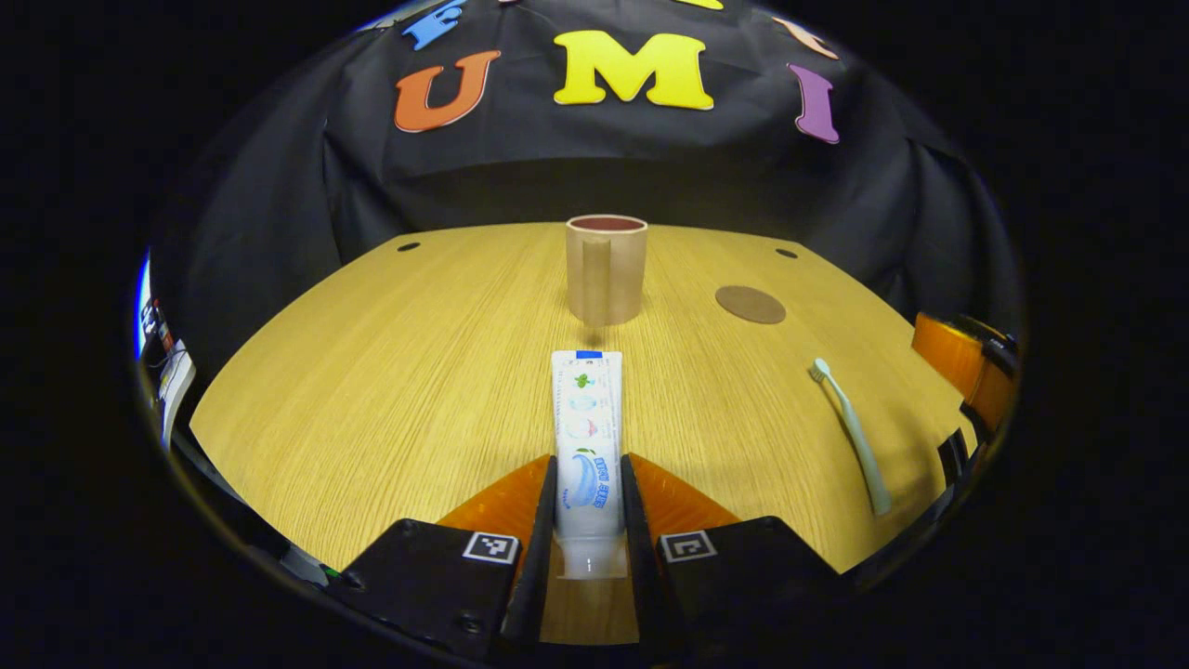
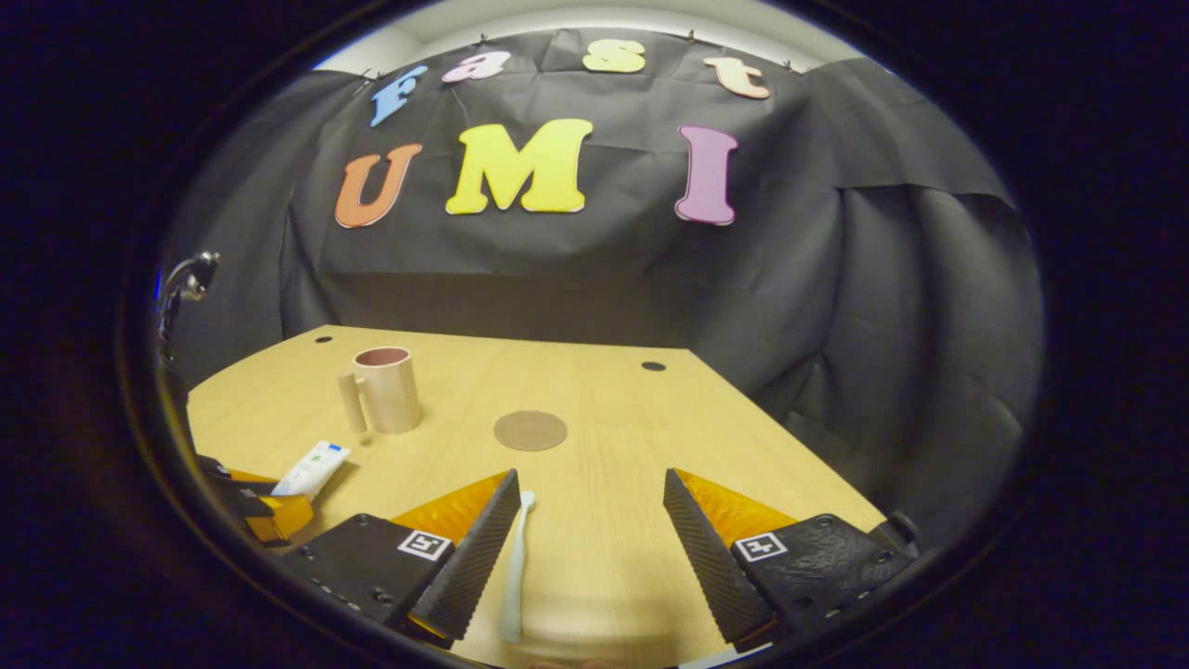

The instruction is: Put the toothbrush and toothpaste on the desktop into the cup, then pick up the cup and place it on the coaster on the desktop.

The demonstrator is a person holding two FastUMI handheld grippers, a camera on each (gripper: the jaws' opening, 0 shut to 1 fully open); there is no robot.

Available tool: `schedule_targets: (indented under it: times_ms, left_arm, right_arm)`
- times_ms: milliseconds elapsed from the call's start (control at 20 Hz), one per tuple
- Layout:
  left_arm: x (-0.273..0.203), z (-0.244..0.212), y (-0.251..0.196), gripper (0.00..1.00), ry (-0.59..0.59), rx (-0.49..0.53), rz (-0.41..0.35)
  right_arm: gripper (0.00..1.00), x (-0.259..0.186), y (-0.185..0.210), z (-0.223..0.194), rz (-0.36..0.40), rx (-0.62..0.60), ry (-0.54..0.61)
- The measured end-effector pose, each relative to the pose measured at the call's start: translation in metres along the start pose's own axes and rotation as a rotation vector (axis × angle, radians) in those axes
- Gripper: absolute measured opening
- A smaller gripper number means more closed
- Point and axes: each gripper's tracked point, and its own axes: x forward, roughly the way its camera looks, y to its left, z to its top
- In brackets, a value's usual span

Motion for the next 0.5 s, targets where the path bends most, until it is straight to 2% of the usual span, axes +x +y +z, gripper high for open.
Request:
schedule_targets:
  times_ms: [200, 250, 300, 500]
  left_arm:
    - [-0.023, 0.038, 0.003, 0.41, -0.175, -0.033, -0.005]
    - [-0.028, 0.045, 0.003, 0.45, -0.209, -0.054, -0.018]
    - [-0.033, 0.054, 0.002, 0.41, -0.242, -0.074, -0.030]
    - [-0.048, 0.076, 0.003, 0.41, -0.338, -0.123, -0.064]
  right_arm:
    - [0.95, 0.021, 0.019, -0.027, 0.037, 0.010, 0.101]
    - [0.95, 0.026, 0.023, -0.034, 0.044, 0.008, 0.121]
    - [0.95, 0.029, 0.027, -0.040, 0.050, 0.007, 0.140]
    - [0.95, 0.043, 0.039, -0.058, 0.058, 0.032, 0.218]
